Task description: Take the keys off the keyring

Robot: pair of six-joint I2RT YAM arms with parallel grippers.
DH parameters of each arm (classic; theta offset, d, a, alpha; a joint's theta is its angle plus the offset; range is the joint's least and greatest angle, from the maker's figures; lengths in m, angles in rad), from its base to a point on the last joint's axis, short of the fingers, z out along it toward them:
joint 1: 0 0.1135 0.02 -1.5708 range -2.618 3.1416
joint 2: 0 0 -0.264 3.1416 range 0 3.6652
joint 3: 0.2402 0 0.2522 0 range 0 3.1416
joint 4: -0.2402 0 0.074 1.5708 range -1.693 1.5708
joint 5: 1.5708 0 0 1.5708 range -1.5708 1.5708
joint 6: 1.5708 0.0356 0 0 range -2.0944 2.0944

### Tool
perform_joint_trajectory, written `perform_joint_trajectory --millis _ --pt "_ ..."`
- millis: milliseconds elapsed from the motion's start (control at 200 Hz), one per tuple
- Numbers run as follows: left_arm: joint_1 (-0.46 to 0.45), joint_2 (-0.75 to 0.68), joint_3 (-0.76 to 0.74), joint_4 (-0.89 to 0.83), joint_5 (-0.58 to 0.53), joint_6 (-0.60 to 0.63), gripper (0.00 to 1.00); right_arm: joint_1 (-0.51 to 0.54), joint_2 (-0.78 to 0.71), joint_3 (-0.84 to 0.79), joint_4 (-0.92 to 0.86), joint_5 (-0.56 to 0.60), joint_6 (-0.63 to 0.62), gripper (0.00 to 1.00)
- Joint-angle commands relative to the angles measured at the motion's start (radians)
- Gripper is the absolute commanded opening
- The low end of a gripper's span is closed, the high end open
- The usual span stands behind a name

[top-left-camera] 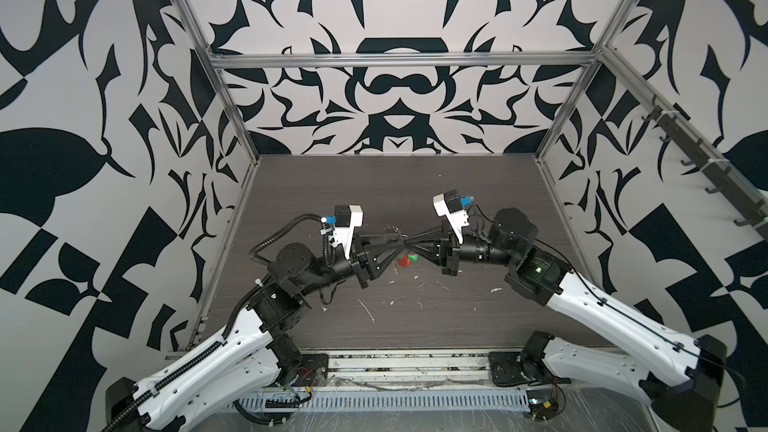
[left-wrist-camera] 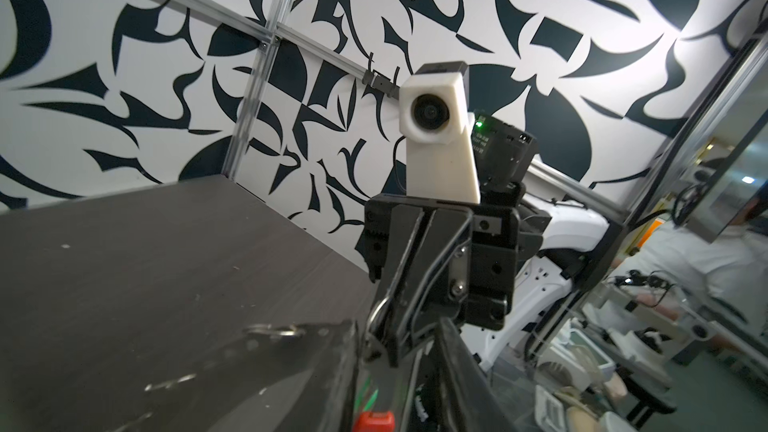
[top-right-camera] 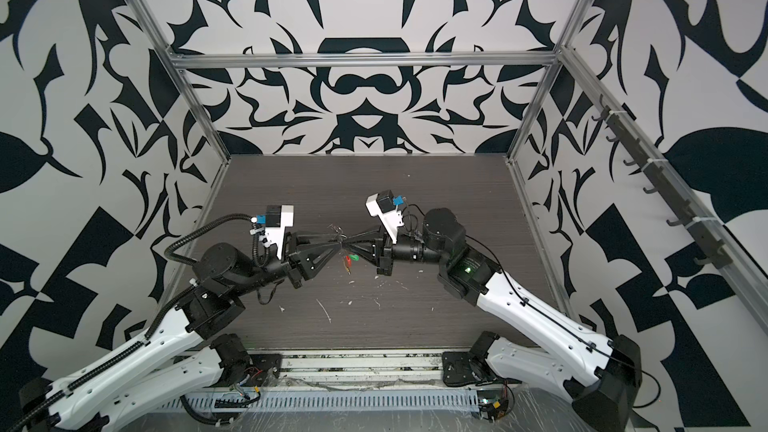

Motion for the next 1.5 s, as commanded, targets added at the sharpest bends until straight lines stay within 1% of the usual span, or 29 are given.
perform_joint_trajectory --millis 0,80,180,290,390,455,500,605,735,925,1180,1395,1500 --pt "-0.002 -0.047 0.009 -0.048 0.002 -0.007 0.42 0.005 -0.027 0.053 -0.026 0.008 -0.017 0.0" --pt "-0.002 -0.077 0.017 -0.109 -0.01 -0.006 0.45 0.006 -0.037 0.059 -0.058 0.0 -0.026 0.0" --pt "-0.002 -0.091 0.065 -0.246 -0.011 0.03 0.47 0.006 -0.041 0.081 -0.121 -0.026 -0.054 0.0" --pt "-0.002 -0.045 0.164 -0.434 0.032 0.076 0.42 0.004 -0.03 0.126 -0.22 -0.073 -0.103 0.0" --pt "-0.002 0.014 0.254 -0.581 0.079 0.124 0.4 0.003 -0.014 0.163 -0.298 -0.127 -0.141 0.0" --pt "-0.002 0.043 0.296 -0.647 0.098 0.153 0.4 0.001 -0.004 0.182 -0.333 -0.161 -0.151 0.0" --pt "-0.002 0.06 0.326 -0.689 0.105 0.172 0.38 0.0 0.003 0.195 -0.353 -0.181 -0.157 0.0" --pt "-0.002 0.092 0.381 -0.761 0.107 0.208 0.36 -0.001 0.016 0.224 -0.405 -0.193 -0.177 0.0" --pt "-0.002 0.107 0.405 -0.788 0.115 0.226 0.32 -0.002 0.016 0.231 -0.421 -0.194 -0.179 0.0" --pt "-0.002 0.111 0.408 -0.768 0.138 0.235 0.28 -0.001 0.022 0.236 -0.426 -0.191 -0.178 0.0" --pt "-0.002 0.121 0.414 -0.734 0.19 0.234 0.26 -0.001 0.027 0.238 -0.426 -0.181 -0.178 0.0" --pt "-0.002 0.105 0.424 -0.718 0.191 0.234 0.26 -0.001 0.03 0.239 -0.424 -0.175 -0.175 0.0" --pt "-0.002 0.122 0.428 -0.731 0.196 0.234 0.25 -0.001 0.031 0.243 -0.422 -0.174 -0.175 0.0"
